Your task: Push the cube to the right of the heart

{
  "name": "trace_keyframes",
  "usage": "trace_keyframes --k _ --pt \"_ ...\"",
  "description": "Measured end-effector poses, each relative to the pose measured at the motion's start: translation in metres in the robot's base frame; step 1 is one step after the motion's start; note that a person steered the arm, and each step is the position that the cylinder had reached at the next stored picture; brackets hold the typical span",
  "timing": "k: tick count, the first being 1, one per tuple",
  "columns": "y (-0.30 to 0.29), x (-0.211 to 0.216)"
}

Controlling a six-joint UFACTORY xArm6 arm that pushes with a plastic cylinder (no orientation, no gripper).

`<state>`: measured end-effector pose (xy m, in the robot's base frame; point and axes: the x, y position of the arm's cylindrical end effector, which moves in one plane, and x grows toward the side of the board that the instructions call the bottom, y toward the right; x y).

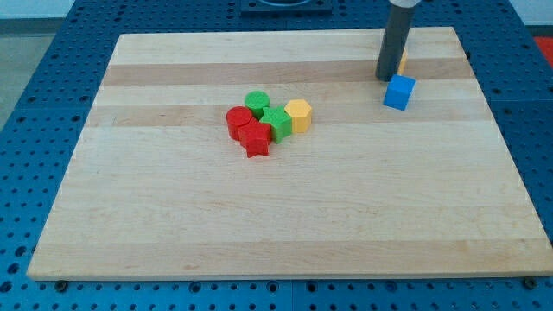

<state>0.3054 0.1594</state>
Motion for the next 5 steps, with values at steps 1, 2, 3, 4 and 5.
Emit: trace_keyframes --k 1,2,3,4,5 --pt "0.005 -0.016" --pt "0.007 -0.020" --pt "-0.011 -0.019" --pt "-0.032 -0.016" --pt "-0.034 -0.016"
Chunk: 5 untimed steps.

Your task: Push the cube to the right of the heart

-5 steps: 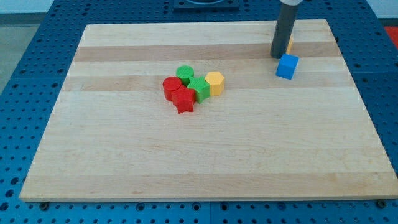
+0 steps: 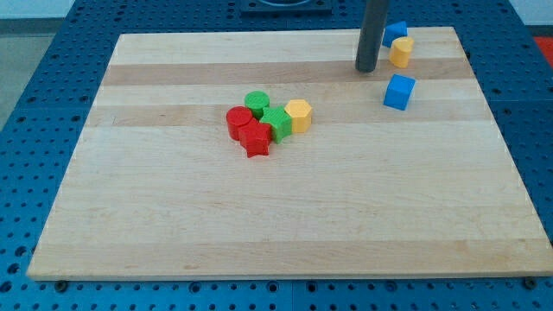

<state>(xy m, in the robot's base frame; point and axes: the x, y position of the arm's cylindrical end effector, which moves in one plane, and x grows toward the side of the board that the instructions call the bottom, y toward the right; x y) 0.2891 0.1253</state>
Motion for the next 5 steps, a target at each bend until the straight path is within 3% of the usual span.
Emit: trace_keyframes --k 3,5 --pt "-0.047 0.010" --pt "-0.049 0.077"
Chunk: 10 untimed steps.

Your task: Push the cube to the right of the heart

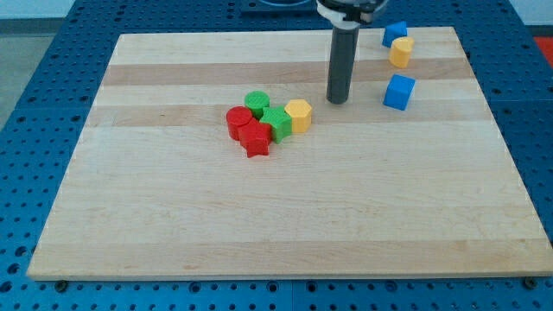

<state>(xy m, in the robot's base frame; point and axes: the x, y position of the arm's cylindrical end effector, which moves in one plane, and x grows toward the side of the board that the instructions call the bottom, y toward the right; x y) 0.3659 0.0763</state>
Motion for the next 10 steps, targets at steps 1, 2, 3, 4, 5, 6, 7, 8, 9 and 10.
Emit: trace_keyframes --k 1,2,3,4,5,6,7,8,9,10 --pt "0.024 0.000" --pt "0.055 0.001" --pt "0.080 0.001" --pt "0.103 0.000" --pt "0.125 0.000" --pt "0.130 -0.004" --pt "0.132 -0.014" --pt "0.144 -0.020" --pt "0.159 -0.024" --pt "0.171 -0.033"
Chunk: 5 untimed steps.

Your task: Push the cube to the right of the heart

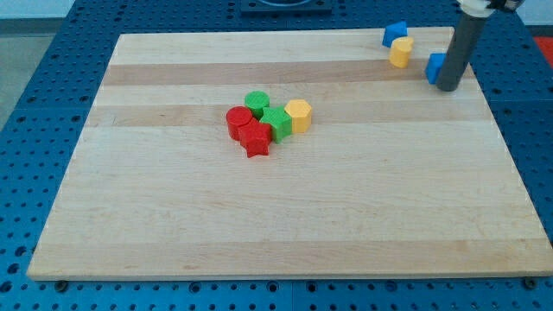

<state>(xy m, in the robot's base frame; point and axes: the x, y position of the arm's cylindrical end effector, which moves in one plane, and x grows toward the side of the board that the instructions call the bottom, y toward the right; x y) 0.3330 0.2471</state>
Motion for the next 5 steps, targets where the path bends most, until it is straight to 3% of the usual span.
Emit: trace_keyframes --k 5 --pt "0.012 -0.038"
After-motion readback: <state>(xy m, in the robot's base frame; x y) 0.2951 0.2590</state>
